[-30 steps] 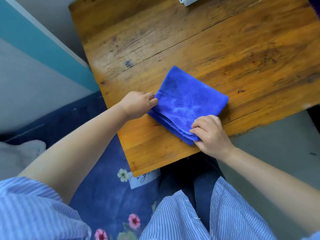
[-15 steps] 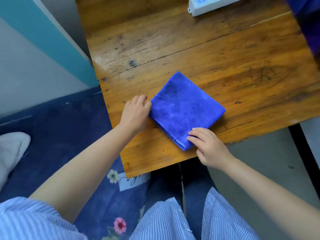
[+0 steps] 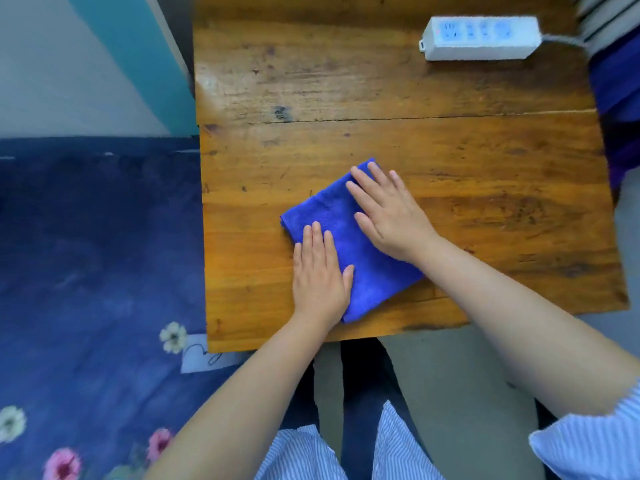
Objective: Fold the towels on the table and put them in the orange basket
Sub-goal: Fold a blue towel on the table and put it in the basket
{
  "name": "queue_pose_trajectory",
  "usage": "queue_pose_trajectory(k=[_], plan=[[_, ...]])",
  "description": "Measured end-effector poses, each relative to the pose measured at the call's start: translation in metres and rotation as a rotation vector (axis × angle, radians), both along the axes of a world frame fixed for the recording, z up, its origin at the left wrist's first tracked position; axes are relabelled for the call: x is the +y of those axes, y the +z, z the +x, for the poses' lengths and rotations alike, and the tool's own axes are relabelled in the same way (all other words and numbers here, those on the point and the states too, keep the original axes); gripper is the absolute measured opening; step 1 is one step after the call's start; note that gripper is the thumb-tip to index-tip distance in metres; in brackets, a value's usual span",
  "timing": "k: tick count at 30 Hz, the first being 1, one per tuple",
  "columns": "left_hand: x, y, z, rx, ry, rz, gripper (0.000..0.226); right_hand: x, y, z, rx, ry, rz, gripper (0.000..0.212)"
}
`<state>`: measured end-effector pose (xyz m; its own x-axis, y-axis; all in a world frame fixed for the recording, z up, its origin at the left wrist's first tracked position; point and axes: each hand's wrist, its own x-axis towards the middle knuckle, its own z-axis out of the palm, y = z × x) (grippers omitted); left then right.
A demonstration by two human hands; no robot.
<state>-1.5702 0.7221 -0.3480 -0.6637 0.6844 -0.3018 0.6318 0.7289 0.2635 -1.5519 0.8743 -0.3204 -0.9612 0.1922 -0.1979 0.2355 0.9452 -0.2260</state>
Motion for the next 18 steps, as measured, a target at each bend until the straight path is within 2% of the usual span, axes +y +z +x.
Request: queue_pose_trajectory(k=[3, 6, 10, 13, 18], plan=[[-0.002, -0.006, 0.001, 0.051, -0.005, -0.021, 0.072, 0.002, -0.021, -0.014, -0.105, 0.147, 0.097, 0.052], [-0.003, -0.015, 0.002, 0.053, -0.014, 0.026, 0.071, 0.014, -0.037, -0.011, -0.112, 0.145, 0.140, 0.055], [-0.005, -0.022, 0.004, 0.028, 0.020, 0.079, 0.070, 0.037, -0.044, -0.008, -0.072, 0.022, 0.022, 0.055], [-0.006, -0.030, 0.006, 0.057, 0.057, 0.069, 0.070, 0.054, -0.045, -0.004, -0.119, -0.042, -0.009, 0.056], [0.001, -0.022, 0.010, 0.045, 0.109, -0.069, 0.068, 0.086, -0.031, 0.028, -0.162, -0.138, -0.047, 0.053]])
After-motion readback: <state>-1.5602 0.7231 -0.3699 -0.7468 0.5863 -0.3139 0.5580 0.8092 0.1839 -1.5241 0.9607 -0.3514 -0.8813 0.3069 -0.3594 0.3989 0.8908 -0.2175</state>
